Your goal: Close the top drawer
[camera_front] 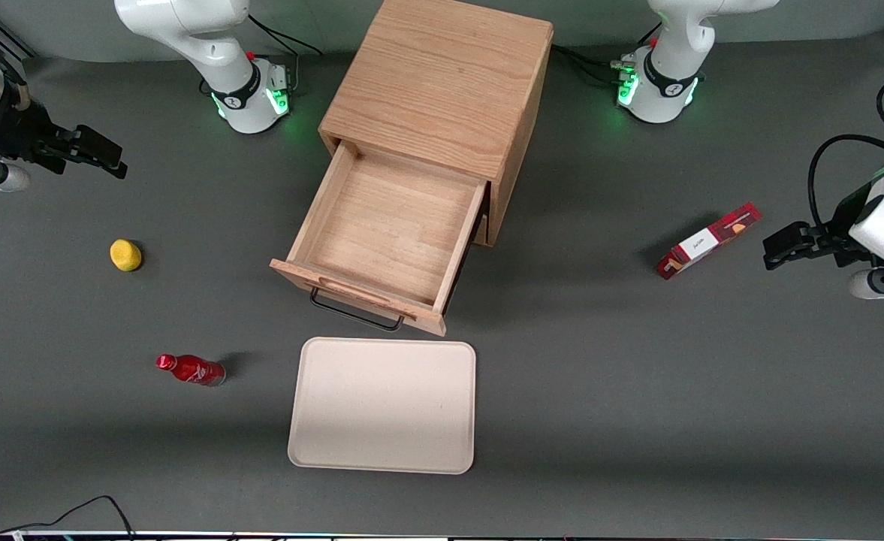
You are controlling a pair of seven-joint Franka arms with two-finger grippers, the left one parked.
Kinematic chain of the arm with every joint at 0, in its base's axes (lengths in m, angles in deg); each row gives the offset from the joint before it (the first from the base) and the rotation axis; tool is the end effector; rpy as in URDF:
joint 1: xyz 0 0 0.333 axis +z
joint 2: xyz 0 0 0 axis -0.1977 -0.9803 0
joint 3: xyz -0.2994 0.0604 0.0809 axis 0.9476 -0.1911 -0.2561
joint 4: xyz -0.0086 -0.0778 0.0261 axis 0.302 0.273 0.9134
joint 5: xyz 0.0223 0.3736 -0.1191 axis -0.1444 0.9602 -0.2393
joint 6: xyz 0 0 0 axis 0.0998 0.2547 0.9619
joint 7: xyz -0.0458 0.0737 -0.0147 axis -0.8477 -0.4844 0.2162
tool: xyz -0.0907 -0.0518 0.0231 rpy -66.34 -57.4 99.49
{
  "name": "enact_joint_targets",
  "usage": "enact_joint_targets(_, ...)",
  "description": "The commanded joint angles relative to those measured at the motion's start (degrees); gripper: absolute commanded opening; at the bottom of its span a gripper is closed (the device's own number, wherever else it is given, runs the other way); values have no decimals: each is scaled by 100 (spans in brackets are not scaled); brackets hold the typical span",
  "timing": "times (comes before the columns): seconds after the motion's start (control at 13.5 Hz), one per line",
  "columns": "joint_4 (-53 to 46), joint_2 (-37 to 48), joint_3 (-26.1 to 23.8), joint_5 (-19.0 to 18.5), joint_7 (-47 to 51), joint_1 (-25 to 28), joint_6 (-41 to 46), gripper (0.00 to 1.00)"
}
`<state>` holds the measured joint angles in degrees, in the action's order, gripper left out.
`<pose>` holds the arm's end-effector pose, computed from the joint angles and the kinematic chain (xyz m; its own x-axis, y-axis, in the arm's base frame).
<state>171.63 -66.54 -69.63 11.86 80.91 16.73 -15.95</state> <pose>0.4917 0.0338 0.6388 0.9877 -0.1276 -0.0909 -0.1265 -0.9918 0.0171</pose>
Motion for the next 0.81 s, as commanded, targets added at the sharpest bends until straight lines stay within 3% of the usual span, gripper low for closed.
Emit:
enact_joint_targets(0.0, -172, -63, 6, -5, -154, -14, 46, 100)
enact_joint_targets(0.37, -339, -107, 102, 56, 13, -49, 107, 100)
enact_joint_targets(0.52, -610, -63, 42, -22, -721, 12, 456, 100)
enact_joint_targets(0.74, -954, -133, 138, 249, -813, -22, 652, 100)
